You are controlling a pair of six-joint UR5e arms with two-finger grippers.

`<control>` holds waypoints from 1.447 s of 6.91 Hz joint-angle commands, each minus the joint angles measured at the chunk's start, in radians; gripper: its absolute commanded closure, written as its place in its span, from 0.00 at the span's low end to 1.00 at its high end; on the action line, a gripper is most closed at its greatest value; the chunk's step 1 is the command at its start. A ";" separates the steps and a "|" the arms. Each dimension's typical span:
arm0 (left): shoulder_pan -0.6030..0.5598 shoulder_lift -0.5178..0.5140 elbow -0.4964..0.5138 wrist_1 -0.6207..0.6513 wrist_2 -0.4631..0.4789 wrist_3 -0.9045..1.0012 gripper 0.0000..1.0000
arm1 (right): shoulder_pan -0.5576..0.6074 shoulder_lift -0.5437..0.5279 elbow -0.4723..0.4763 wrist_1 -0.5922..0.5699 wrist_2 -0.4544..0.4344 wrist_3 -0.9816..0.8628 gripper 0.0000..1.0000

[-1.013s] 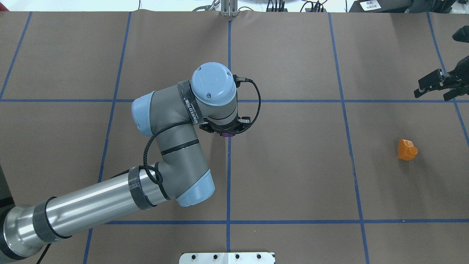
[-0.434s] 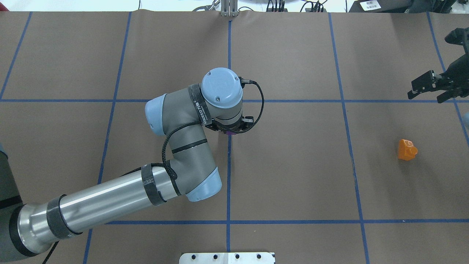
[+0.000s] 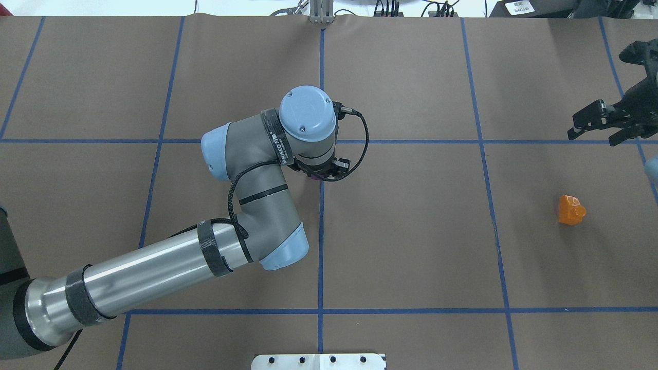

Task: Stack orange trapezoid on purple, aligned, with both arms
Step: 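Carry the purple block to the table center with the left gripper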

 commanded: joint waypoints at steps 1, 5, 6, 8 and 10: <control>-0.013 0.006 0.002 -0.003 -0.002 0.225 1.00 | 0.000 0.001 0.000 0.000 0.000 0.000 0.00; 0.001 0.005 0.053 -0.023 -0.009 0.323 1.00 | 0.000 0.003 -0.003 0.000 0.002 0.000 0.00; 0.002 0.005 0.074 -0.067 -0.009 0.323 1.00 | 0.000 0.003 -0.002 0.000 0.002 0.000 0.00; 0.004 0.002 0.085 -0.083 -0.011 0.305 0.31 | 0.000 0.003 -0.003 0.000 0.003 0.000 0.00; -0.018 -0.001 0.075 -0.086 -0.020 0.294 0.00 | -0.002 0.003 -0.005 -0.002 0.002 0.000 0.00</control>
